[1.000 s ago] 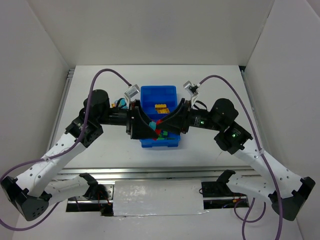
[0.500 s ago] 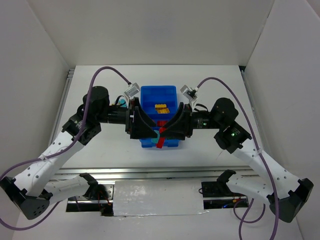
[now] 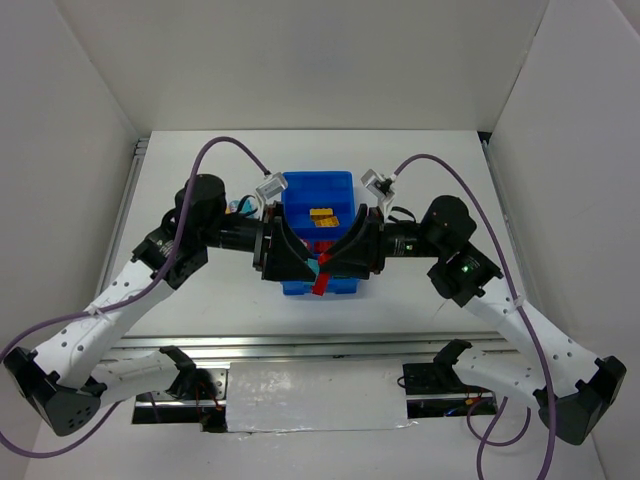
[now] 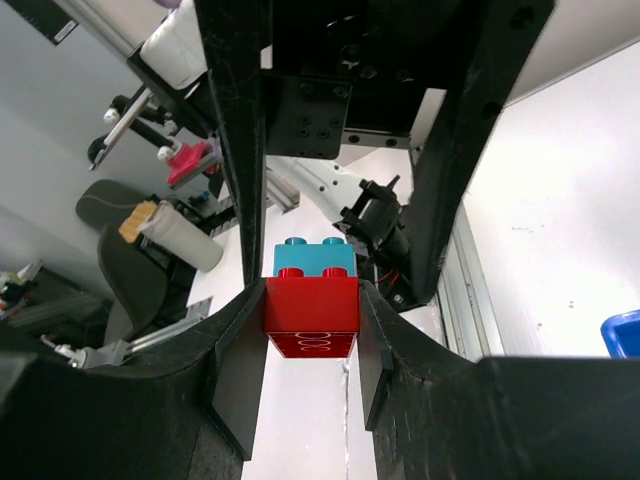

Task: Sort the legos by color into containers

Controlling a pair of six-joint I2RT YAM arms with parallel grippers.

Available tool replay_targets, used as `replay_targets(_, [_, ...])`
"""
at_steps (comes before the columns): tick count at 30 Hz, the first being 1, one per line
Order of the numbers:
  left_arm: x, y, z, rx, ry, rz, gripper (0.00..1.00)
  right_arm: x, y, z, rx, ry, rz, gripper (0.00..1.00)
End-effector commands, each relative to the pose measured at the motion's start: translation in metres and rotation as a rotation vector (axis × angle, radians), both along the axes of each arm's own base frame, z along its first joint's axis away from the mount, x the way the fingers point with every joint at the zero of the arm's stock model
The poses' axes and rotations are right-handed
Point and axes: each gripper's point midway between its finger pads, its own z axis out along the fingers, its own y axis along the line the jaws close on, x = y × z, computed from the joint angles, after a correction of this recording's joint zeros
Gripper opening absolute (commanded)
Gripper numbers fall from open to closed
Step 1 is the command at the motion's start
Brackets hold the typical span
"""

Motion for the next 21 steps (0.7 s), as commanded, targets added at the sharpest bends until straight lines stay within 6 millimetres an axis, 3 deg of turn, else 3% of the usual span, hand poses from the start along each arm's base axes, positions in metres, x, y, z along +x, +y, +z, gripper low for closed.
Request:
replay_targets(1, [-0.007,-0.003,0.009,-0.043,-0.054,-0.06,0.83,0.008,0.0,0.015,0.028,-0.04,-0.048,0.0])
replay_targets(2, [-0.007,-0.004,0.008,-0.042,-0.053,-0.062,0.79,0.009,0.0,0.016,0.028,-0.043,-0.053,0.0])
replay_targets(5, [-0.006,-0.006,0.007,-0.038,-0.053,-0.066,0.49,0.011,0.001,0.017,0.032,-0.038,-0.057,0.0])
replay_targets(6, [-0.004,-0.005,0.008,-0.037,-0.061,-0.062,0.29,0.01,0.002,0.017,0.031,-0.042,-0.05,0.0])
replay_targets(8, [-0.001,-0.006,0.009,-0.024,-0.063,-0.047,0.06,0.01,0.002,0.014,0.016,-0.038,-0.048,0.0])
replay_targets(9, [0.002,-0.006,0.007,-0.012,-0.079,-0.034,0.0,0.009,0.002,0.012,0.007,-0.058,-0.038,0.0])
replay_targets(13, [0.02,-0.002,0.004,0.053,-0.116,0.059,0.0,0.007,-0.005,-0.011,-0.061,-0.088,-0.038,0.0])
replay_targets(16, [0.035,0.006,0.007,0.06,-0.137,0.099,0.0,0.011,-0.019,-0.035,-0.105,-0.063,-0.09,0.0])
replay_targets(21, [0.058,0.022,0.016,0.031,-0.128,0.116,0.0,0.024,-0.04,-0.056,-0.135,-0.024,-0.187,0.0])
